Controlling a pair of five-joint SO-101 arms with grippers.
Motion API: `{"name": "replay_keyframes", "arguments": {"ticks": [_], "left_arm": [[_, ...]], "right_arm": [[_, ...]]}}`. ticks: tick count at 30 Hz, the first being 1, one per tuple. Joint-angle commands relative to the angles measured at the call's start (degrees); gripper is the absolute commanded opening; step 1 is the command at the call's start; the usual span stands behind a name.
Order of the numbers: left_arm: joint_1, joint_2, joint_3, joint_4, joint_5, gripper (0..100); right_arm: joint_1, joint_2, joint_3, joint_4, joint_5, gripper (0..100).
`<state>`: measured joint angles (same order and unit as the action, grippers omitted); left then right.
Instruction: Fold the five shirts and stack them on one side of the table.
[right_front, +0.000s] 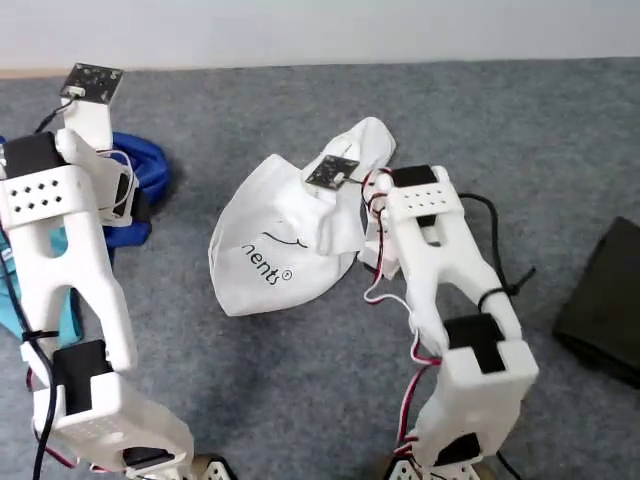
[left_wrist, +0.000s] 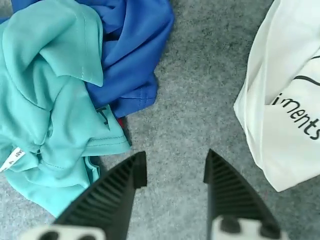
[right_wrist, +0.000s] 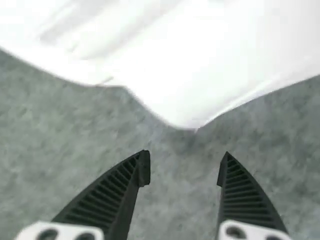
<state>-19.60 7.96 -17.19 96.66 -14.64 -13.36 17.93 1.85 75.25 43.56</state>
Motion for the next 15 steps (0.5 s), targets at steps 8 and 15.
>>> {"name": "replay_keyframes", "arguments": {"ticks": [8, 15], "left_arm": [[0.00, -2.55, 1.98, 0.26, -0.18, 19], [0.09, -2.55, 2.68, 0.18, -0.18, 19]], "right_arm": [[-0.40, 8.31, -9.67, -4.53, -1.58, 22.7], [-0.84, 12.35, -12.57, -9.80, -3.96, 22.6]]}}
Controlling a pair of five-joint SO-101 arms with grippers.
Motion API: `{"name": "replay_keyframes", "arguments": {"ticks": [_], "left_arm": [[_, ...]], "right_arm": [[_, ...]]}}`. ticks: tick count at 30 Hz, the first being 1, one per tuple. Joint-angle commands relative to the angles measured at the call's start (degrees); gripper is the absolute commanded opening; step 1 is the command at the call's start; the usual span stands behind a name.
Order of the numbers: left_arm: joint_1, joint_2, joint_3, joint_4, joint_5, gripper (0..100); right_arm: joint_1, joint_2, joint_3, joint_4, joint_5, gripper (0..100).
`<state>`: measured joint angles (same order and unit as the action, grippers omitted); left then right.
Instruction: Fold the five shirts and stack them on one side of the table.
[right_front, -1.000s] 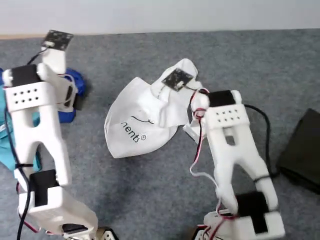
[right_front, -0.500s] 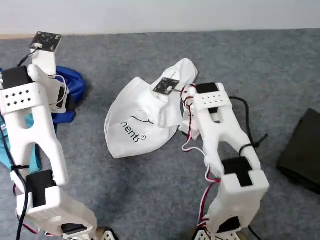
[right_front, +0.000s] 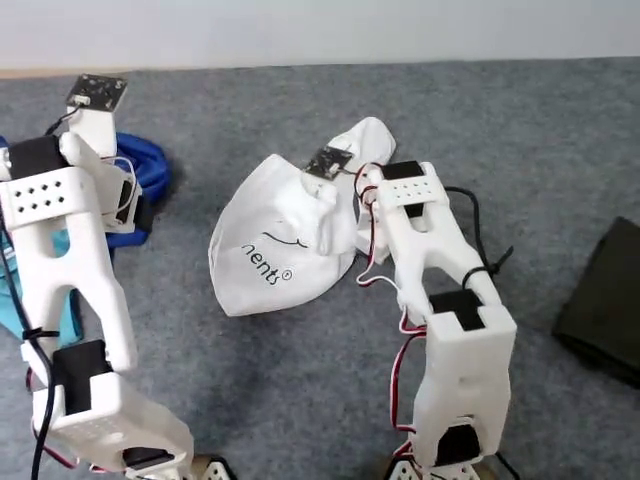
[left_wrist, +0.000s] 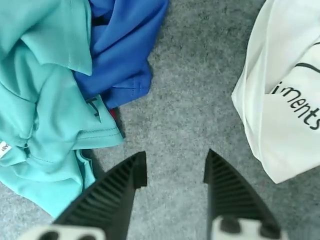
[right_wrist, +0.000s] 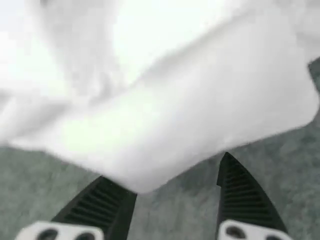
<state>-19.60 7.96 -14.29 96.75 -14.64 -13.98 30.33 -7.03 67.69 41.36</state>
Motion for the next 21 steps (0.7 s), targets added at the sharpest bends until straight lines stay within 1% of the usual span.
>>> {"name": "replay_keyframes", "arguments": {"ticks": [1, 2, 6, 8, 12, 16, 19, 21], "left_arm": [[0.09, -2.55, -0.22, 0.09, -0.18, 19], [0.09, -2.55, -0.22, 0.09, -0.18, 19], [0.09, -2.46, -0.22, 0.18, -0.18, 19], [0.09, -2.46, -0.22, 0.26, -0.18, 19], [0.00, -2.46, -0.13, 0.26, -0.18, 19], [0.00, -2.46, -0.13, 0.26, -0.18, 19], [0.09, -2.46, -0.13, 0.26, -0.18, 19], [0.18, -2.46, -0.13, 0.35, -0.18, 19]], "right_arm": [[-0.22, 0.48, -4.04, -2.77, -1.93, 22.5], [-0.13, 1.01, -4.40, -3.21, -2.11, 21.6], [-0.13, 3.38, -6.59, -5.58, -2.64, 12.1], [-0.13, 4.79, -8.18, -6.29, -2.64, 8.9], [0.31, 6.37, -11.16, -5.76, -2.64, 6.5], [1.10, 5.93, -11.25, -6.02, -2.64, 1.4], [2.42, 5.67, -11.34, -4.97, -2.64, 1.2], [3.12, 4.62, -12.75, -2.33, -2.64, 1.2]]}}
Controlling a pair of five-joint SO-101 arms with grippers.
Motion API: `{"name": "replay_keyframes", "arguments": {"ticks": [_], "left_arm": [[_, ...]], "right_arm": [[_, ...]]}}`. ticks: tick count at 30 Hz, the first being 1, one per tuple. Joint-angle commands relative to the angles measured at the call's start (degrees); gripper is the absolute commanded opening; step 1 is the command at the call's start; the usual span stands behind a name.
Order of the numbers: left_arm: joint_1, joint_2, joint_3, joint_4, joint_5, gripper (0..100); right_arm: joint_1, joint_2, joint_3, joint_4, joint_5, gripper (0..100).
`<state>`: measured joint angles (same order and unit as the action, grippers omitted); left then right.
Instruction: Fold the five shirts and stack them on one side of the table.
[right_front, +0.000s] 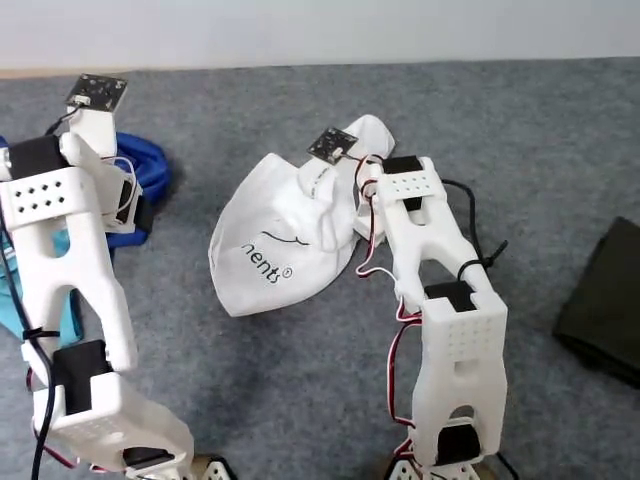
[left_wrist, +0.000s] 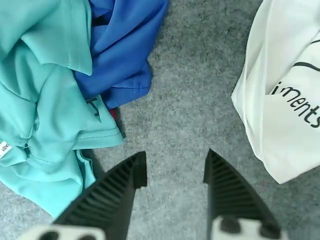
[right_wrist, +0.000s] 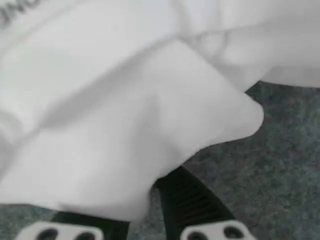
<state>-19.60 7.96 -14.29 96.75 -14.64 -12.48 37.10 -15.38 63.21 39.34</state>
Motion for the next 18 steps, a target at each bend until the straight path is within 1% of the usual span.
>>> {"name": "replay_keyframes", "arguments": {"ticks": [1, 5, 9, 18], "left_arm": [[0.35, -2.46, 0.31, 0.35, -0.18, 19], [4.22, -2.99, 4.35, 0.35, -0.62, 19], [10.29, -3.08, 9.10, 0.35, -4.48, 19], [22.33, -0.44, 13.23, -0.53, -8.88, 19]], "right_arm": [[2.07, -2.95, -5.10, 3.38, -0.62, 1.2], [4.53, -6.11, -10.11, 8.92, -0.70, 1.2], [8.66, -8.48, -13.27, 12.79, -0.70, 1.2], [18.68, -12.70, -13.71, 20.88, -0.79, 1.2]]}}
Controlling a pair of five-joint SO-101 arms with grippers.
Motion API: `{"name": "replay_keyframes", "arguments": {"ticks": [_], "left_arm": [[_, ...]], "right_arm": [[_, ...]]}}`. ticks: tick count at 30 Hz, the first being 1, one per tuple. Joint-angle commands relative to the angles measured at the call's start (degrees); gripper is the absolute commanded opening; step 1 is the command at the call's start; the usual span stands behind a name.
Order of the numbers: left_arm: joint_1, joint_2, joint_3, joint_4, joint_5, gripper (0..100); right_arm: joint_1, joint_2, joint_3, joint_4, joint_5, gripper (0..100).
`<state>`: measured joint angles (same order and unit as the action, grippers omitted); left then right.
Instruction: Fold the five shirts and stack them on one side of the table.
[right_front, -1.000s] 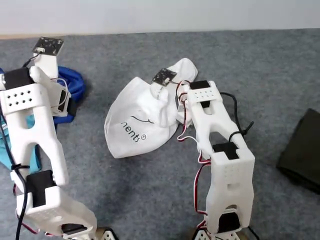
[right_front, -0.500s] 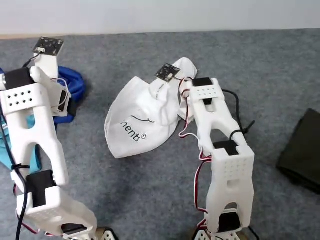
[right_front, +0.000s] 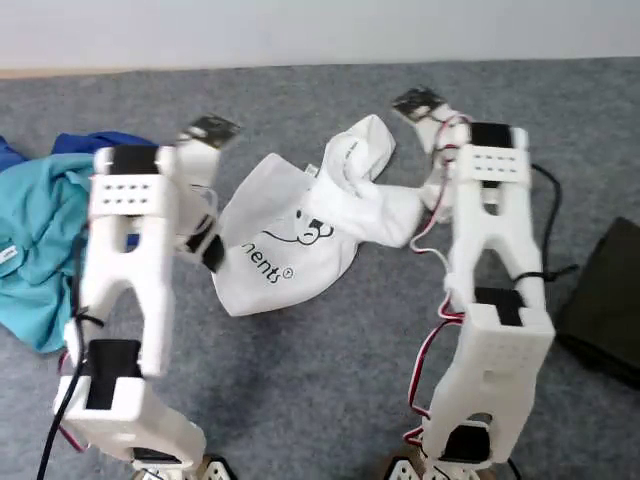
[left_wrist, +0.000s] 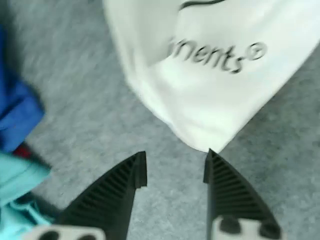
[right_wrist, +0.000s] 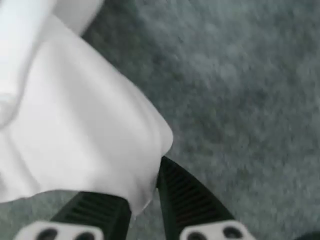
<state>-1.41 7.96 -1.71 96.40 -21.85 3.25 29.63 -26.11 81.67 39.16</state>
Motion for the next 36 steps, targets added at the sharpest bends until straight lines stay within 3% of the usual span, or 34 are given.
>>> {"name": "replay_keyframes", "arguments": {"ticks": [1, 9, 18, 25, 31, 36], "left_arm": [[5.54, 0.35, 1.36, -0.79, -1.93, 19], [11.52, 10.37, 3.30, -3.78, -7.21, 20], [11.87, 20.40, 3.21, -10.90, -7.56, 20], [10.90, 14.59, -1.36, -9.32, -7.47, 2], [10.64, 9.41, -9.45, -6.07, -7.47, 1], [8.18, 10.73, -13.76, -10.37, -5.45, 0]], "right_arm": [[3.82, -5.76, -2.99, 3.30, -0.62, 1.2], [7.25, -8.22, -2.99, 7.87, -0.62, 1.2], [7.34, -8.22, -2.99, 9.89, -0.62, 1.1], [7.34, -8.31, -2.99, 9.98, -0.62, 1.1], [7.34, -8.31, -2.99, 9.98, -0.70, 1.1], [7.25, -8.31, -2.99, 11.12, -2.20, 1.1]]}}
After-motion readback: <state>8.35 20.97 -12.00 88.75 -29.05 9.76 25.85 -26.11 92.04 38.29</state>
